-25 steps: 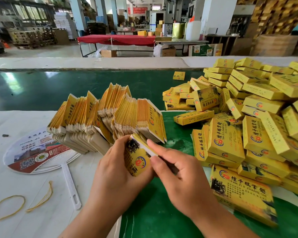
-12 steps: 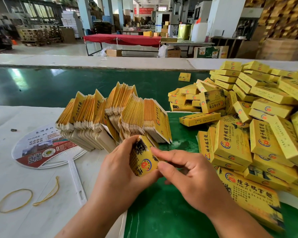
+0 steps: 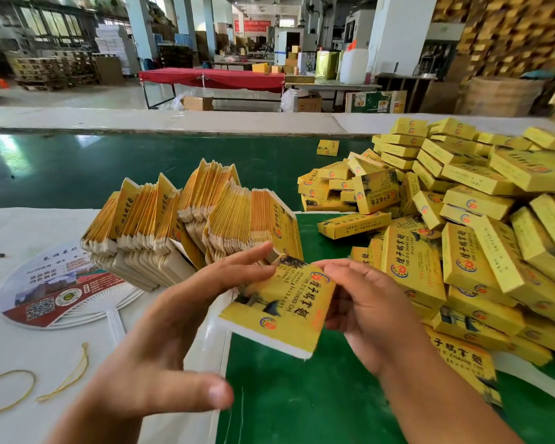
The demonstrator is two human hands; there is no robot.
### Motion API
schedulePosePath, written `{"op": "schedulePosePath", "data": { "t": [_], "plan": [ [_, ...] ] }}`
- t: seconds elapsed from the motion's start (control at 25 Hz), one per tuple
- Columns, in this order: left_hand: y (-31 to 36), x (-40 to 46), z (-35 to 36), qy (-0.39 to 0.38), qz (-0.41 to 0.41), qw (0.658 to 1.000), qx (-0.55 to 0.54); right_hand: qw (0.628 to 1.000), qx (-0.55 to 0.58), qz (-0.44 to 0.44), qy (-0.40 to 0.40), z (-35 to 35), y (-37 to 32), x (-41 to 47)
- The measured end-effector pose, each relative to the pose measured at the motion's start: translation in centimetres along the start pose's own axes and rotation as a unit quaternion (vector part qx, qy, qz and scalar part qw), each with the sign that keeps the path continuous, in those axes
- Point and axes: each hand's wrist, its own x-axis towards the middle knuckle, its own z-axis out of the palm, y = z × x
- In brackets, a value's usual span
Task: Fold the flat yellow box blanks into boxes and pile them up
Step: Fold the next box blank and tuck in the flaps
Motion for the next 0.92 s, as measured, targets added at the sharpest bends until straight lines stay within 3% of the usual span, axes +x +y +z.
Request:
{"op": "schedulePosePath", "data": {
  "t": [0.08,0.16,0.2,0.28,0.32,0.4,0.52,0.68,0.92],
  "plan": [
    [1.0,0.0,1.0,0.063,0.135,0.988,0.032,0.993,0.031,0.084,-0.071,0.5,0.4,-0.4],
    [1.9,-0.4,2.1,0.155,0.198,0.968,0.015,0.988,-0.025,0.103,-0.109,0.8,0.8,-0.9],
    [1.7,-0.3,2.2,0.187,0.188,0.964,-0.003,0.988,-0.092,0.064,-0.109,0.8,0.9,-1.1],
    [0.8,0.2,2.0,0.195,0.125,0.972,-0.035,0.964,-0.228,-0.094,-0.103,0.8,0.8,-1.3],
    [0.5,0.4,1.9,0.182,0.089,0.979,-0.034,0.95,-0.241,-0.157,-0.123,0.6,0.7,-1.4],
    [-0.2,0.5,2.3,0.138,0.02,0.988,-0.062,0.942,-0.226,-0.198,-0.151,0.4,0.4,-1.7],
    [-0.6,0.7,3.1,0.139,-0.014,0.99,-0.007,0.919,-0.321,-0.196,-0.117,0.1,0.8,-1.3],
    [-0.5,0.7,3.4,0.276,0.068,0.958,-0.019,0.927,-0.336,-0.144,-0.09,-0.2,0.8,-0.6],
    [-0.4,0.9,3.4,0.292,0.113,0.949,-0.041,0.912,-0.358,-0.176,-0.092,0.0,0.8,-0.8]
  ]
}}
